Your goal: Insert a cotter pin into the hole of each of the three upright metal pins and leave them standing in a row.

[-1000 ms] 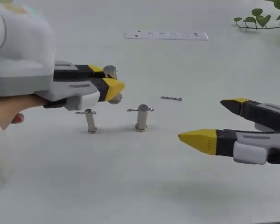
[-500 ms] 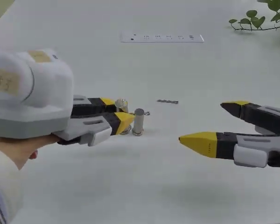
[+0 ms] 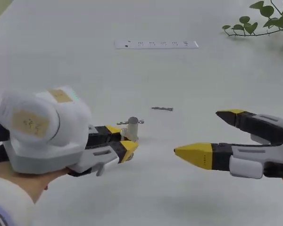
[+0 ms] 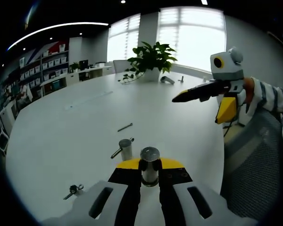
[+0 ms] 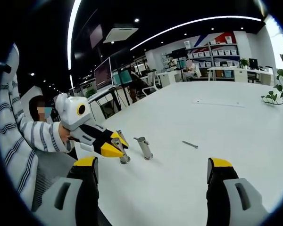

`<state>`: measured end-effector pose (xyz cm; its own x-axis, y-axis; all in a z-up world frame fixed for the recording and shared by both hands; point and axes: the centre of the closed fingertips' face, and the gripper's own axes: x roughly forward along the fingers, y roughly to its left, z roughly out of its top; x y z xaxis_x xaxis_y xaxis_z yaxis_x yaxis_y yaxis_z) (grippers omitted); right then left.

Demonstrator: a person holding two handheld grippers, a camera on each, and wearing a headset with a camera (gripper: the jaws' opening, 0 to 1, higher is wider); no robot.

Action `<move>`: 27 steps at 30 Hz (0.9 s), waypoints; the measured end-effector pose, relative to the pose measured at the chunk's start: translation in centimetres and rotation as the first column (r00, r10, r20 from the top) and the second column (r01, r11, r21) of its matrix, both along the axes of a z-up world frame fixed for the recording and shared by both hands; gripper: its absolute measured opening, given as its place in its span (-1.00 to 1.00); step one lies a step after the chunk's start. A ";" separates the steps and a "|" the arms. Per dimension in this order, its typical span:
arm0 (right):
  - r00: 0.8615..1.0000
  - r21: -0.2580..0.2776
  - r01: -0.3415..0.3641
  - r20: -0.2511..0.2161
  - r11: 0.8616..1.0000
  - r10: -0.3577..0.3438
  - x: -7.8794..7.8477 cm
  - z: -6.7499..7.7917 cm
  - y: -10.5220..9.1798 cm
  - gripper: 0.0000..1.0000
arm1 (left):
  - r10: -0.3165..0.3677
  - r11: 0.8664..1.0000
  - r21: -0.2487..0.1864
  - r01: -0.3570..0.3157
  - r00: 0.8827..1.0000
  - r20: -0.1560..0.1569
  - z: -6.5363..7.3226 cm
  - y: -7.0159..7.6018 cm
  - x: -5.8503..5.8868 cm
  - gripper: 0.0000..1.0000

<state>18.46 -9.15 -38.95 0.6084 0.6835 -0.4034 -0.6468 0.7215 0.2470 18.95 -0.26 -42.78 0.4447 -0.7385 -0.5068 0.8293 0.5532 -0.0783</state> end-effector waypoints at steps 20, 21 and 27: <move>1.000 0.014 -0.002 -0.014 1.000 0.003 -0.3 -0.4 0.1 0.89 | -0.028 0.998 0.048 0.029 0.999 -0.021 -2.4 -1.3 -0.8 -0.81; 1.000 0.014 -0.005 -0.015 1.000 0.005 -0.4 -0.5 0.1 0.89 | -0.027 0.998 0.049 0.028 0.999 -0.020 -2.4 -1.3 -0.8 -0.81; 1.000 0.010 -0.014 -0.019 1.000 0.014 -0.6 -0.8 0.4 0.89 | -0.035 0.998 0.051 0.036 0.999 -0.012 -2.5 -1.4 -0.7 -0.81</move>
<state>17.82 -8.75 -39.71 0.5914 0.6956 -0.4080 -0.6518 0.7102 0.2661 18.25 -1.66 -45.31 0.4131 -0.7263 -0.5493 0.8478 0.5271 -0.0594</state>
